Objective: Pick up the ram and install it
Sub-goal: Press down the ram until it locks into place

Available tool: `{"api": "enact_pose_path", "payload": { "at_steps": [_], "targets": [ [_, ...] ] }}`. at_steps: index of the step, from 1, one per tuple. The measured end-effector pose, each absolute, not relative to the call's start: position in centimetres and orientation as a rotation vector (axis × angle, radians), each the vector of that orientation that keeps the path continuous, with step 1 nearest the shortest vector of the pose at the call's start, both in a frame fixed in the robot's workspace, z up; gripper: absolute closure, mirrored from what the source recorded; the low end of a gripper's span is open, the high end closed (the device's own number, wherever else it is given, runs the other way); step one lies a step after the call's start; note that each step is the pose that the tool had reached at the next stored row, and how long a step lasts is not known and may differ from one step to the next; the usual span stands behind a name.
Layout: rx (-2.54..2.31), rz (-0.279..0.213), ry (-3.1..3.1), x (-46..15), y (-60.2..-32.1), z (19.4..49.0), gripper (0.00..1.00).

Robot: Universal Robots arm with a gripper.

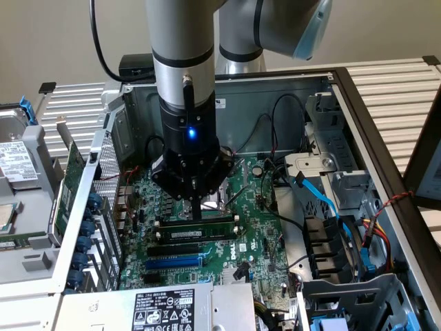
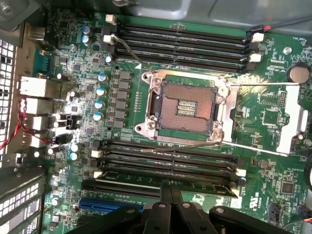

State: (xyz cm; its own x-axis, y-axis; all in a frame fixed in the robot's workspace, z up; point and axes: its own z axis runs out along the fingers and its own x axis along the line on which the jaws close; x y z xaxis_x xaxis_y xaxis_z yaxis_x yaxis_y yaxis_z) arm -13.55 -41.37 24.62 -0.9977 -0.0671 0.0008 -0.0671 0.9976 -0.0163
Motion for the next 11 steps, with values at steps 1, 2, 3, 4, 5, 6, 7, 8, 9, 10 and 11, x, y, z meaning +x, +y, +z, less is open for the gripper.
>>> {"api": "enact_pose_path", "payload": {
  "at_steps": [1,2,3,4,5,6,7,8,9,10,11],
  "targets": [
    [0.092,0.029,-3.141,-13.54,-41.37,24.62,0.89],
    [0.08,0.034,-3.142,-13.55,-41.37,24.63,0.89],
    [0.068,0.039,-3.143,-13.55,-41.37,24.63,0.89],
    [0.056,0.043,-3.143,-13.55,-41.37,24.63,0.89],
    [0.044,0.047,-3.144,-13.55,-41.37,24.62,0.89],
    [0.031,0.05,-3.146,-13.55,-41.37,24.63,0.89],
    [0.019,0.052,-3.148,-13.55,-41.37,24.63,0.89],
    [0.006,0.054,-3.15,-13.55,-41.37,24.63,0.89],
    [-0.007,0.055,-3.152,-13.54,-41.37,24.62,0.89],
    [-0.019,0.055,-3.155,-13.54,-41.36,24.62,0.89],
    [-0.032,0.055,-3.156,-13.53,-41.36,24.62,0.89]
  ]
}}
